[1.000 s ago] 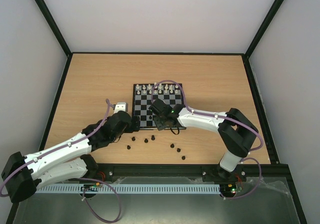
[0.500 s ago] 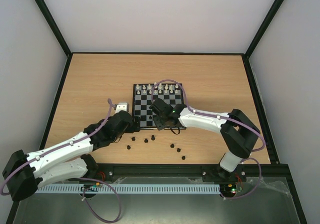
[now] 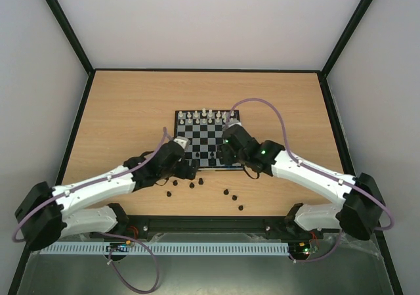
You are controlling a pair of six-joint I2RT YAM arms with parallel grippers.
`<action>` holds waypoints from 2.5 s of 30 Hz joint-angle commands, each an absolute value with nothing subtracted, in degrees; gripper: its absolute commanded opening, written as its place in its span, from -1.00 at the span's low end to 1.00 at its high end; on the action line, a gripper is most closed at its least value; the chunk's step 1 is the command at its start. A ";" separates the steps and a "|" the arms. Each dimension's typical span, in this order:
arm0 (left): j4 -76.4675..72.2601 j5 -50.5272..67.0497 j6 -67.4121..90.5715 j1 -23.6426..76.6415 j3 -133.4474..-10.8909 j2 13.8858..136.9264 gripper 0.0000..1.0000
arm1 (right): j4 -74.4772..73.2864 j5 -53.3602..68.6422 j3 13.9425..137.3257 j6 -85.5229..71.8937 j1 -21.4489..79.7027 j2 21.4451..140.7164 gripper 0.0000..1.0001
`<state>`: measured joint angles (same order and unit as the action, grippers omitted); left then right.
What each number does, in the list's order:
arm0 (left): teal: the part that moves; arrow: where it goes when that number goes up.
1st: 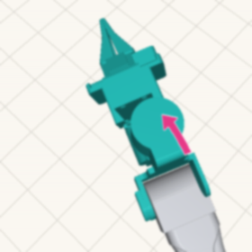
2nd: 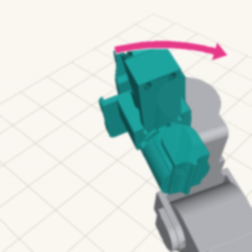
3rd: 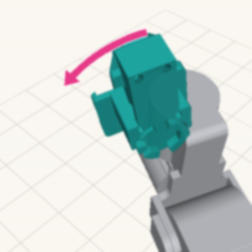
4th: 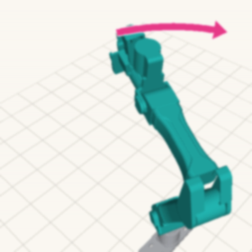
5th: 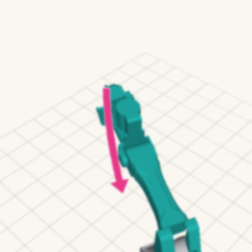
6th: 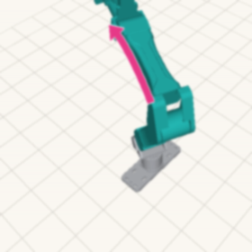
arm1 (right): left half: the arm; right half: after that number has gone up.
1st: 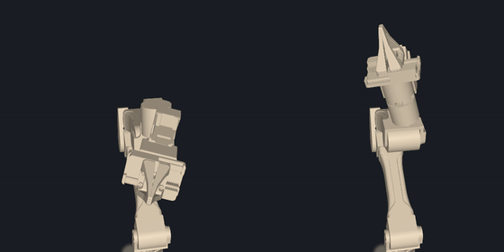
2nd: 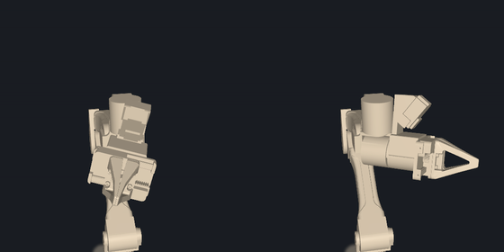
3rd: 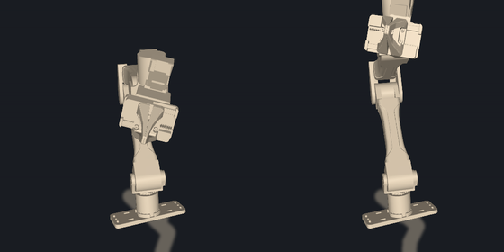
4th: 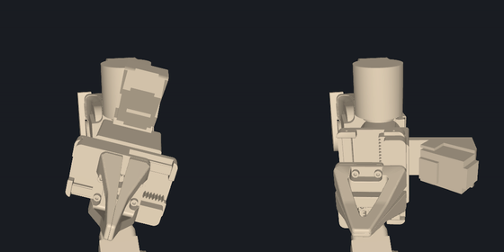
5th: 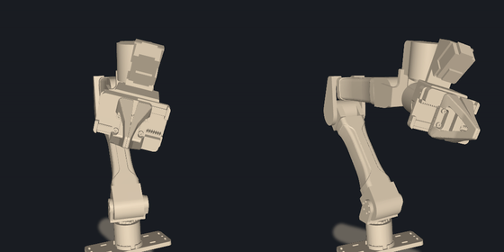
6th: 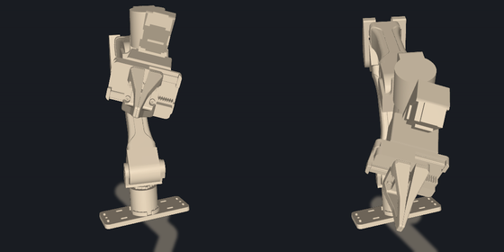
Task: Set up the chess pieces on the board
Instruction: Pick up the chess piece at the center of the board.
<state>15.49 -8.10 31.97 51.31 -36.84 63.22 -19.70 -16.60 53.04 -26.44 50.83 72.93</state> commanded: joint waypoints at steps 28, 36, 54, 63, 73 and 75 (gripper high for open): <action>14.86 -12.96 32.55 63.24 -45.87 84.90 0.48 | -19.84 -16.09 46.17 -28.65 47.21 62.52 0.42; 14.58 -10.93 33.98 63.22 -43.43 85.25 0.28 | -19.08 -15.57 45.64 -28.53 47.22 62.90 0.41; 14.86 -9.50 34.20 63.29 -43.75 87.89 -0.08 | -19.01 -14.75 45.55 -28.39 47.21 63.02 0.40; 15.02 -9.66 34.48 63.32 -43.96 88.20 -0.64 | -18.85 -14.76 45.35 -28.39 47.21 62.93 0.40; 17.15 -11.16 33.90 62.84 -47.11 88.42 -0.73 | -18.69 -14.44 45.27 -28.22 47.21 63.02 0.40; 17.80 -11.17 33.39 62.26 -48.33 88.46 -0.73 | -18.71 -14.54 45.26 -28.30 47.20 62.81 0.40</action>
